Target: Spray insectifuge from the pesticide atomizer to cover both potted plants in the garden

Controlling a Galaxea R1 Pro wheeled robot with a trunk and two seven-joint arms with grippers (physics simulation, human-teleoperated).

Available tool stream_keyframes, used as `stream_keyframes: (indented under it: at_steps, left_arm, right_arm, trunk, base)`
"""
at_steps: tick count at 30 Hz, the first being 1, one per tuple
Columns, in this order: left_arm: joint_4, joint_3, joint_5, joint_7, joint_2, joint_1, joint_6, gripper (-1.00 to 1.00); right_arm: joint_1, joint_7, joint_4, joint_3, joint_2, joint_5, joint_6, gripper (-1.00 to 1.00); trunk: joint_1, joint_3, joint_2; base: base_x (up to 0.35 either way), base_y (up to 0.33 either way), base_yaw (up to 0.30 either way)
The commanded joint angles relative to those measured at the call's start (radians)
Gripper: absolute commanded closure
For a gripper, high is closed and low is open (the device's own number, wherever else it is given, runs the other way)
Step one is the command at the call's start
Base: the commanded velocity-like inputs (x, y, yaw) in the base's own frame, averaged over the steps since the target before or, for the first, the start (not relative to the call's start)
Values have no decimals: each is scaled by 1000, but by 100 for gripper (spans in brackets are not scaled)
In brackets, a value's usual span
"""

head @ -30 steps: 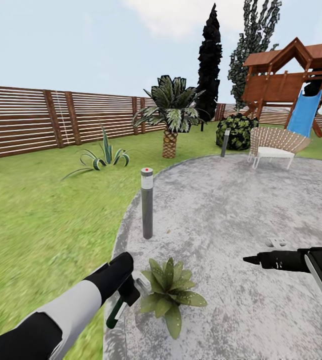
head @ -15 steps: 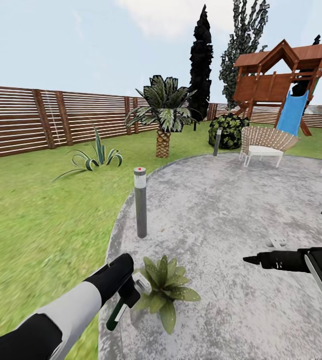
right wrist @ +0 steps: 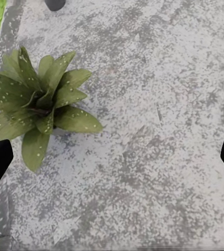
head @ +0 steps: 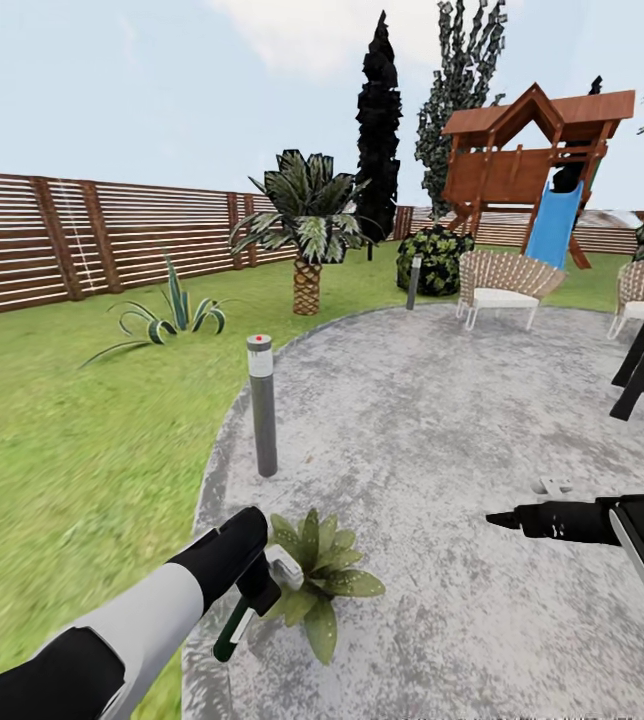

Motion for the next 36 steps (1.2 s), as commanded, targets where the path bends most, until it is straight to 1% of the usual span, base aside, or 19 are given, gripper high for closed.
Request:
stream_keyframes:
  at_steps: [1,3,7,10,16,22,23,27,30,33,36]
  left_arm:
    - [-1,-3,-11,-10,-2,-1,1,100]
    - [-2,-4,-11,-10,-11,-1,1,100]
    - [-9,-3,-11,-11,-18,-1,1,100]
    - [-46,-4,-11,-17,-23,-1,3,100]
    - [-45,-6,-11,-18,-18,4,6,100]
    - [52,-4,-11,-16,-14,5,3,100]
    - [60,-4,-11,-16,-11,5,3,100]
    - [76,-4,-11,-16,26,5,3,100]
    - [77,-3,-11,-16,45,5,2,100]
    - [76,-1,-11,-16,49,5,2,100]
    - [75,-4,-11,-16,47,5,2,100]
  right_arm:
    - [-1,4,0,-1,0,2,6,-100]
    - [-1,4,0,-1,0,2,6,-100]
    - [-1,4,0,-1,0,2,6,-100]
    - [-1,4,0,-1,0,2,6,-100]
    - [-1,4,0,-1,0,2,6,-100]
    - [-1,4,0,-1,1,2,6,-100]
    - [-1,4,0,-1,1,2,6,-100]
    - [-1,4,0,0,1,2,6,-100]
    - [-1,4,0,0,1,2,6,-100]
    - [-1,4,0,0,1,2,6,-100]
    - [-1,4,0,0,1,2,6,-100]
  trunk:
    - [0,-1,0]
    - [0,-1,0]
    - [0,-1,0]
    - [0,-1,0]
    - [0,-1,0]
    - [0,-1,0]
    - [0,-1,0]
    - [0,-1,0]
    - [0,-1,0]
    - [0,-1,0]
    - [0,-1,0]
  base:
    - [0,0,-102]
    - [0,0,-43]
    - [0,0,-11]
    - [0,0,-1]
    - [0,0,0]
    - [0,0,0]
    - [0,0,0]
    - [0,0,0]
    - [0,0,0]
    - [0,0,0]
    - [0,0,0]
